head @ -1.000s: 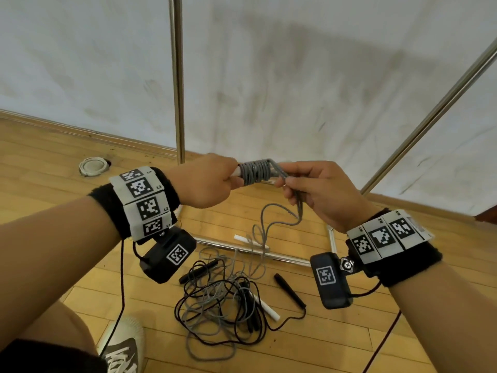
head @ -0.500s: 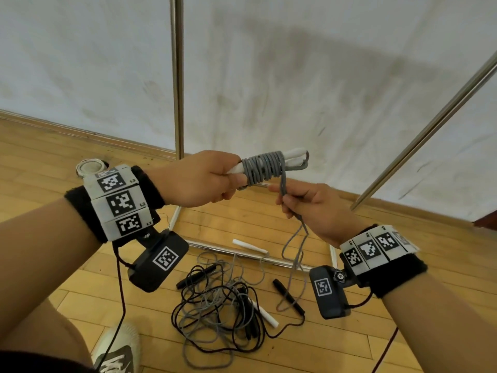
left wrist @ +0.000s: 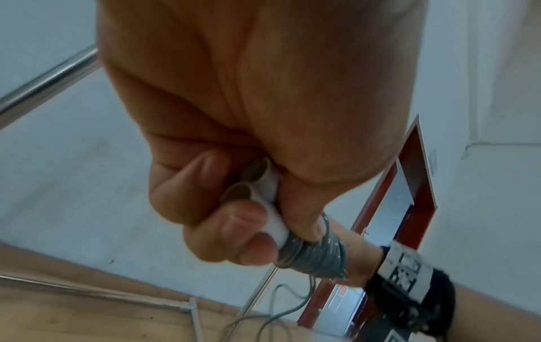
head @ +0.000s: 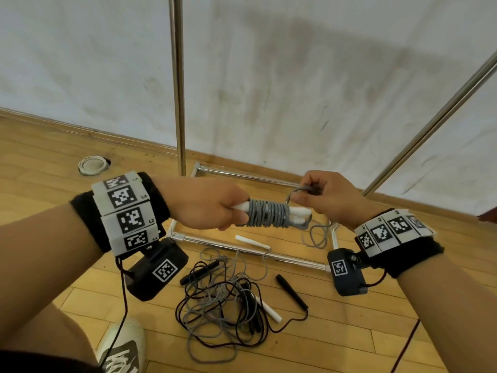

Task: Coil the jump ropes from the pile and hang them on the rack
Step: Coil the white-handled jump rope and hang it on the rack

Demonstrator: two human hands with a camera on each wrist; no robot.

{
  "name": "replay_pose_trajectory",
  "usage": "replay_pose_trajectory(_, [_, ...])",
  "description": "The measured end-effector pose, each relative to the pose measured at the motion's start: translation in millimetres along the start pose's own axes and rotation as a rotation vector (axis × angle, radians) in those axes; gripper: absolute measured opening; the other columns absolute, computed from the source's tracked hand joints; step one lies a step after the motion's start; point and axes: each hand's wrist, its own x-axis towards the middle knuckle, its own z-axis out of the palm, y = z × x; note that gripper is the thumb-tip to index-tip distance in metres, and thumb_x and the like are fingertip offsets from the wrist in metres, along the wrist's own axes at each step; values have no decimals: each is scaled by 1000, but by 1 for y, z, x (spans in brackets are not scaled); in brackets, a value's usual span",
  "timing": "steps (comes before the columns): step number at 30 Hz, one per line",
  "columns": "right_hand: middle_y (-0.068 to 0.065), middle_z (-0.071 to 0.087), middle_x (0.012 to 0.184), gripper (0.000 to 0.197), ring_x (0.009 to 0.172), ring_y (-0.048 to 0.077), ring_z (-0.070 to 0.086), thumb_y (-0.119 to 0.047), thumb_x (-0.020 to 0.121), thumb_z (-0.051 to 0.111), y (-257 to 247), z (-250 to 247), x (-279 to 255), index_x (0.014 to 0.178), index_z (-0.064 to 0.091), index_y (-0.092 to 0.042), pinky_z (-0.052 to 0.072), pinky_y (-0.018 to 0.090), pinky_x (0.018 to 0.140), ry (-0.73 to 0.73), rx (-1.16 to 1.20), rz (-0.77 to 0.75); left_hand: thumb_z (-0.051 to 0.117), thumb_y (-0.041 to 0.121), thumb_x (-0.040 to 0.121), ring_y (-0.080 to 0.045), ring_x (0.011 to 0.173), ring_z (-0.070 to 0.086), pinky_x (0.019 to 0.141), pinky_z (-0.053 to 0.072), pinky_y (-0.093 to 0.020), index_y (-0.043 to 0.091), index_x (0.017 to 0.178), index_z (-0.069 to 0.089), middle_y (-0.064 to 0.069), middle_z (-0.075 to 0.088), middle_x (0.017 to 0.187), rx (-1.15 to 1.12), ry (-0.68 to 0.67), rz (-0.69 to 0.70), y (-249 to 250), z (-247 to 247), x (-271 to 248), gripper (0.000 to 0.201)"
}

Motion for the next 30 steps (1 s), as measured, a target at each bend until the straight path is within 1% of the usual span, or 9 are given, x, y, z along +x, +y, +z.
replay_pose_trajectory(5, [-8,50,55,19,48,8,38,-12,89,69,-21,1,2,72,62,-15,34,19,46,2,153,-37,46,36,102,-10,62,52,62,44,-26,26,80,51,3,60,75,64,48,-82,-8,2,11,24])
replay_pose_trajectory(9, [8,57,64,16,52,13,37,4,95,50,-31,1,3,87,63,4,29,18,42,-25,405,12,45,33,102,-15,64,54,61,43,-30,23,80,51,-1,61,75,98,187,-127,-17,-6,14,25])
replay_pose_trajectory(12, [14,63,72,20,56,14,46,11,93,47,-34,5,2,99,66,5,35,20,46,-42,522,-12,46,29,102,-20,66,58,63,48,-38,22,84,52,-5,63,78,5,280,-116,-21,-13,14,20])
replay_pose_trajectory(14, [16,67,77,21,60,15,52,10,92,52,-32,9,0,105,67,3,40,21,50,-66,560,-39,46,28,101,-14,61,56,56,45,-31,20,89,55,1,62,75,-72,345,-105,-25,-15,13,17])
replay_pose_trajectory(19, [16,73,82,26,58,17,62,-19,79,68,-25,10,-3,97,73,-2,51,25,54,-131,530,-28,48,29,102,-11,60,55,60,48,-32,21,83,57,6,60,69,-195,405,-42,-22,-15,10,23])
replay_pose_trajectory(24, [4,65,57,38,46,16,51,-53,69,72,-8,6,-5,81,80,-17,44,25,49,-131,282,-17,46,34,101,-12,62,56,61,50,-31,16,98,60,9,59,66,-269,299,45,-15,-16,6,23])
replay_pose_trajectory(26, [0,66,60,26,51,17,51,-46,70,74,-2,6,-7,81,80,-24,47,26,51,-146,244,-25,46,34,101,-10,61,57,59,50,-28,28,101,62,9,60,67,-237,257,75,-12,-14,5,17])
replay_pose_trajectory(28, [-4,76,81,21,62,16,60,-29,75,73,5,5,-8,92,78,-18,56,25,60,-176,257,-49,48,29,102,-8,58,56,58,49,-25,48,87,58,8,61,67,-208,244,100,-7,-13,3,26])
replay_pose_trajectory(30, [-5,77,96,13,76,15,69,-12,80,74,11,3,-8,93,77,-13,59,27,69,-183,254,-55,49,27,102,-9,59,56,59,49,-29,47,84,57,8,60,67,-186,208,86,-4,-11,3,28])
